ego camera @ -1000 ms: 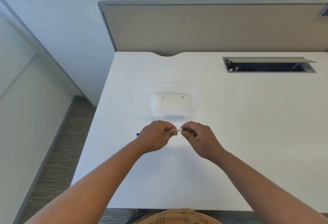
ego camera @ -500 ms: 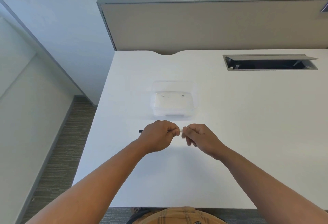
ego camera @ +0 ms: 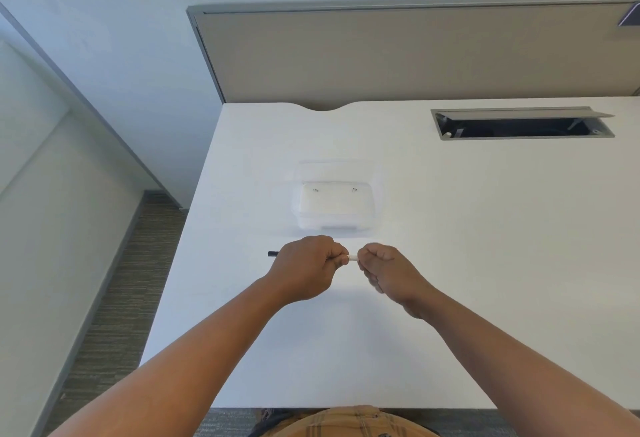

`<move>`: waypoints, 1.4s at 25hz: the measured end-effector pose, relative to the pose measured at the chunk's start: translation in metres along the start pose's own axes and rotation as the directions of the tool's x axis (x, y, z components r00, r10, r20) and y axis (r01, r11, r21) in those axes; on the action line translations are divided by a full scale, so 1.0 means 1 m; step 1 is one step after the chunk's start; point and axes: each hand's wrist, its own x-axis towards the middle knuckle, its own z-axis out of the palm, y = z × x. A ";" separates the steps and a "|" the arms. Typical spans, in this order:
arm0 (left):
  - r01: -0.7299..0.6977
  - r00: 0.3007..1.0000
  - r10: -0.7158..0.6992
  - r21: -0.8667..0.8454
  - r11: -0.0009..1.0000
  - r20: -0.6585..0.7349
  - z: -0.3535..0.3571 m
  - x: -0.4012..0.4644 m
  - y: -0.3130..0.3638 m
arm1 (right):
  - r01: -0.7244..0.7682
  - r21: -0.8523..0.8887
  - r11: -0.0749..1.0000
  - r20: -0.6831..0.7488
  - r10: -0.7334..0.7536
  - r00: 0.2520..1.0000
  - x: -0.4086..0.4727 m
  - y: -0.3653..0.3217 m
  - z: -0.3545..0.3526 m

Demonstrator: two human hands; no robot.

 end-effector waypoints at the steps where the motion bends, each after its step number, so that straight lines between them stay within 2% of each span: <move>1: -0.020 1.000 0.020 0.013 1.000 -0.008 0.000 0.000 0.000 | -0.112 0.118 0.987 0.044 0.108 0.993 0.001 -0.002 -0.001; 2: -0.019 1.000 0.019 0.008 1.000 -0.003 0.001 0.001 0.000 | -0.167 0.142 0.976 0.067 0.158 0.985 0.001 -0.004 -0.002; 3: 0.001 1.000 -0.001 -0.005 1.000 0.010 0.001 0.001 -0.001 | -0.125 0.043 0.991 0.054 0.122 0.991 0.001 -0.005 -0.003; 4: 0.035 0.999 -0.034 -0.023 0.999 0.032 0.001 0.002 -0.003 | -0.014 -0.140 0.990 0.016 0.016 1.000 0.000 -0.003 -0.004; 5: 0.076 0.995 -0.072 -0.051 0.996 0.062 0.001 0.003 -0.004 | 0.119 -0.352 0.928 -0.016 -0.133 0.991 0.000 0.001 -0.004; 6: 0.116 0.989 -0.108 -0.086 0.990 0.098 0.001 0.003 -0.006 | 0.236 -0.493 0.837 -0.016 -0.280 0.960 0.000 0.005 -0.004; 7: 0.150 0.982 -0.134 -0.125 0.981 0.133 0.002 0.002 -0.007 | 0.326 -0.547 0.771 -0.001 -0.389 0.921 0.001 0.009 -0.005; 10: 0.191 0.974 -0.147 -0.265 0.945 0.175 0.003 0.003 -0.012 | 0.456 -0.557 0.694 0.045 -0.523 0.851 0.004 0.016 -0.009; 16: 0.182 0.975 -0.113 -0.395 0.901 0.190 0.003 0.000 -0.013 | 0.496 -0.675 0.546 0.049 -0.638 0.769 0.002 0.016 -0.007; 18: 0.176 0.981 -0.130 -0.372 0.912 0.146 0.008 0.000 -0.011 | 0.434 -0.634 0.640 0.001 -0.561 0.828 0.001 0.014 -0.004; 19: 0.161 0.985 -0.130 -0.334 0.929 0.114 0.010 -0.001 -0.011 | 0.369 -0.560 0.741 -0.030 -0.463 0.886 0.001 0.012 -0.003; 21: 0.086 0.996 -0.079 -0.204 0.975 0.042 0.012 -0.004 -0.009 | 0.164 -0.262 0.951 -0.049 -0.183 0.982 0.001 0.008 0.000; 22: 0.029 1.000 -0.029 -0.123 0.992 0.007 0.013 -0.005 -0.008 | 0.042 -0.077 0.996 -0.026 -0.044 0.999 0.001 0.005 0.001; 24: -0.070 0.996 0.071 0.015 0.997 -0.058 0.017 -0.005 -0.006 | -0.216 0.238 0.947 0.077 0.203 0.976 0.002 0.002 0.001; 25: -0.097 0.992 0.101 0.055 0.994 -0.078 0.018 -0.006 -0.006 | -0.304 0.310 0.901 0.120 0.280 0.953 0.003 0.001 0.000; 27: -0.106 0.990 0.112 0.070 0.992 -0.087 0.019 -0.004 -0.006 | -0.321 0.263 0.910 0.115 0.301 0.947 0.005 0.000 -0.003; 29: -0.049 0.997 0.050 0.012 0.999 -0.060 0.019 -0.002 -0.006 | -0.195 0.100 0.976 0.017 0.194 0.981 0.007 0.001 -0.004; 31: 0.029 1.000 -0.029 -0.056 0.998 -0.001 0.017 0.002 -0.007 | -0.087 -0.002 0.996 -0.052 0.087 0.995 0.007 0.003 -0.003; 33: 0.065 0.997 -0.059 -0.110 0.992 0.056 0.014 0.004 -0.008 | -0.013 -0.082 0.997 -0.063 0.008 0.998 0.008 0.007 -0.004; 35: 0.077 0.994 -0.062 -0.167 0.983 0.092 0.012 0.005 -0.009 | 0.003 -0.129 0.992 -0.030 -0.007 1.000 0.008 0.009 -0.006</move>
